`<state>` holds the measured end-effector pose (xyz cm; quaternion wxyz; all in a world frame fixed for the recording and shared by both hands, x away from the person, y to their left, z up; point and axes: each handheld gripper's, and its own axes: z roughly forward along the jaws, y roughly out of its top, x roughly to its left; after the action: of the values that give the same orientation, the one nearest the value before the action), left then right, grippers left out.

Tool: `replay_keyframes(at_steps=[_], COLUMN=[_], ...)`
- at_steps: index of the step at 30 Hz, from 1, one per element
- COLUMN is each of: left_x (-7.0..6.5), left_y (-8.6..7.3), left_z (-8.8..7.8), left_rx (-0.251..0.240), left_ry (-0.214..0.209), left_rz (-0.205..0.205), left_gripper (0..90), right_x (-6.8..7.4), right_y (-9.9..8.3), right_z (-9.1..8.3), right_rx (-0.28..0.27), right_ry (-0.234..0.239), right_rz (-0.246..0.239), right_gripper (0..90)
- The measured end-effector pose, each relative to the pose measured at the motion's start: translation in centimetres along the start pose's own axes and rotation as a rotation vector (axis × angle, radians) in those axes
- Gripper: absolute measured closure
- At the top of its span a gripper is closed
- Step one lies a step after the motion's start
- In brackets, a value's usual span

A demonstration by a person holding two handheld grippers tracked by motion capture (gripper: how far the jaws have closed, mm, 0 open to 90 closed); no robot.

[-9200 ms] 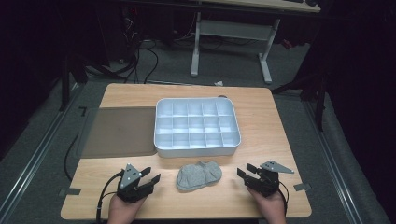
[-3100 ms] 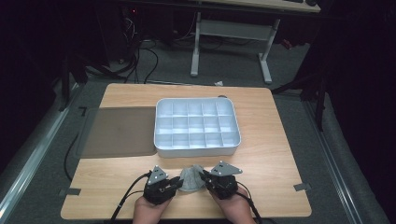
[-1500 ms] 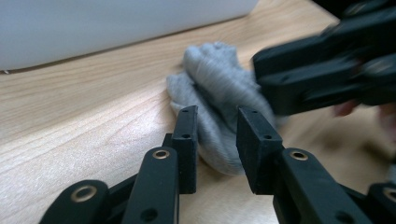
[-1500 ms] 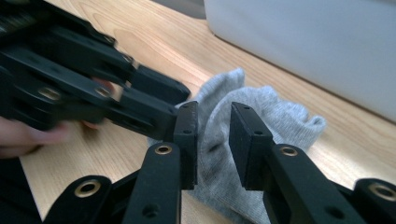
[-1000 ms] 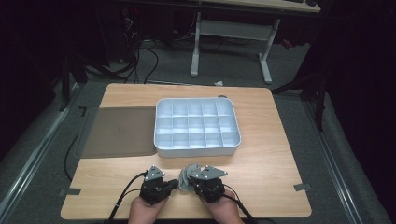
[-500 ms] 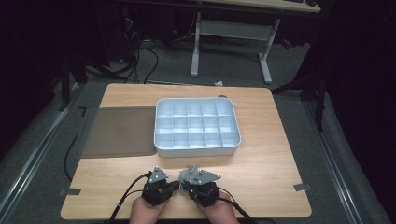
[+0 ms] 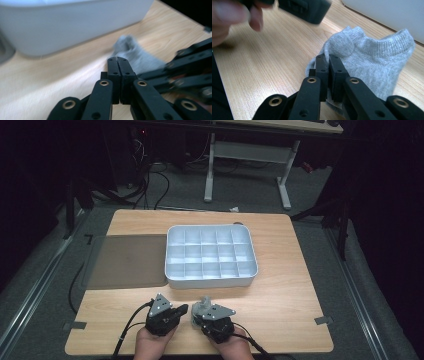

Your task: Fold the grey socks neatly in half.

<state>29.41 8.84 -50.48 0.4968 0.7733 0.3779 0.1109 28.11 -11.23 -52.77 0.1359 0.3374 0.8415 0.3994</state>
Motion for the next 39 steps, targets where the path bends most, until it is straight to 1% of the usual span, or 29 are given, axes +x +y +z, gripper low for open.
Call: replay_keyframes(at_steps=[1, 2, 4, 5, 6, 9, 10, 11, 12, 13, 17, 20, 22, 23, 24, 25, 26, 27, 28, 29, 30, 31, 32, 34, 35, 36, 39], left_x=[-0.7, -0.7, -1.2, -1.4, -1.4, -1.2, -1.2, -0.7, -0.7, -0.4, -0.2, -0.1, -0.1, -0.1, -0.1, -0.1, -0.1, -0.1, -0.1, -0.1, -0.1, -0.1, -0.1, -0.1, -0.1, -0.1, -0.1], left_y=[0.4, 0.4, 0.5, 0.4, 0.3, 0.0, 0.0, -0.3, -0.3, -0.4, -0.6, -0.7, -0.8, -0.8, -0.8, -0.8, -0.8, -0.9, -0.9, -0.9, -0.9, -0.9, -0.9, -0.9, -0.9, -0.9, -0.9], left_z=[0.4, 0.4, 1.0, 1.8, 2.1, 2.6, 2.6, 2.9, 2.9, 3.0, 3.2, 3.3, 3.3, 3.4, 3.4, 3.4, 3.4, 3.4, 3.4, 3.4, 3.4, 3.4, 3.4, 3.4, 3.4, 3.4, 3.5], left_rx=[-0.014, -0.014, -0.007, 0.011, 0.021, 0.042, 0.042, 0.056, 0.056, 0.065, 0.075, 0.075, 0.075, 0.075, 0.075, 0.075, 0.074, 0.073, 0.073, 0.073, 0.073, 0.071, 0.071, 0.071, 0.072, 0.071, 0.074], left_ry=[-0.008, -0.008, -0.017, -0.022, -0.021, -0.01, -0.01, -0.003, -0.003, -0.002, 0.0, -0.001, 0.002, 0.003, 0.003, 0.004, 0.004, 0.005, 0.005, 0.005, 0.005, 0.004, 0.004, 0.003, 0.003, 0.002, -0.001], left_rz=[0.023, 0.023, 0.033, 0.038, 0.041, 0.045, 0.045, 0.032, 0.032, 0.022, 0.018, 0.02, 0.022, 0.021, 0.021, 0.022, 0.023, 0.028, 0.028, 0.029, 0.03, 0.029, 0.029, 0.032, 0.033, 0.034, 0.043], left_gripper=[90.0, 90.0, 90.0, 90.0, 90.0, 90.0, 90.0, 90.0, 90.0, 90.0, 90.0, 90.0, 90.0, 90.0, 90.0, 90.0, 90.0, 90.0, 90.0, 90.0, 90.0, 90.0, 90.0, 90.0, 90.0, 90.0, 90.0], right_x=[0.0, 0.0, 0.1, 0.1, 0.1, 0.1, 0.1, 0.1, 0.1, 0.1, 0.1, 0.0, 0.0, -0.1, -0.1, -0.2, -0.3, -0.9, -0.9, -1.3, -1.5, -2.3, -2.3, -2.5, -2.6, -2.6, -2.8], right_y=[0.0, 0.0, -0.1, -0.1, -0.1, -0.1, -0.1, -0.1, -0.1, -0.1, -0.1, -0.1, 0.0, 0.1, 0.1, 0.2, 0.3, 0.8, 0.8, 1.0, 1.1, 1.1, 1.1, 0.8, 0.3, 0.3, -0.5], right_z=[0.0, 0.0, 0.0, 0.0, 0.0, 0.0, 0.0, 0.0, 0.0, 0.0, 0.0, -0.1, -0.3, -1.2, -1.2, -1.7, -2.1, -3.1, -3.1, -3.4, -3.5, -3.4, -3.4, -3.0, -2.6, -2.6, -2.2], right_rx=[-0.002, -0.002, -0.004, -0.007, -0.006, -0.006, -0.006, -0.007, -0.007, -0.009, -0.007, -0.008, -0.013, -0.052, -0.052, -0.07, -0.082, -0.111, -0.111, -0.116, -0.115, -0.093, -0.093, -0.071, -0.043, -0.043, -0.008], right_ry=[-0.003, -0.003, -0.004, -0.003, -0.003, -0.003, -0.003, -0.001, -0.001, 0.001, 0.001, 0.008, 0.02, 0.042, 0.042, 0.039, 0.031, 0.002, 0.002, -0.011, -0.02, -0.026, -0.026, -0.024, -0.024, -0.024, -0.033], right_rz=[0.0, 0.0, 0.001, 0.004, 0.005, 0.008, 0.008, 0.01, 0.01, 0.011, 0.01, 0.015, 0.02, 0.025, 0.025, 0.026, 0.024, 0.019, 0.019, 0.016, 0.021, 0.03, 0.03, 0.022, 0.016, 0.016, 0.014], right_gripper=[88.0, 88.0, 87.9, 87.9, 87.8, 87.6, 87.6, 87.1, 87.1, 86.6, 85.7, 83.8, 81.0, 81.3, 81.3, 83.1, 84.8, 87.7, 87.7, 88.6, 89.0, 88.9, 88.9, 88.8, 88.3, 88.3, 87.6])
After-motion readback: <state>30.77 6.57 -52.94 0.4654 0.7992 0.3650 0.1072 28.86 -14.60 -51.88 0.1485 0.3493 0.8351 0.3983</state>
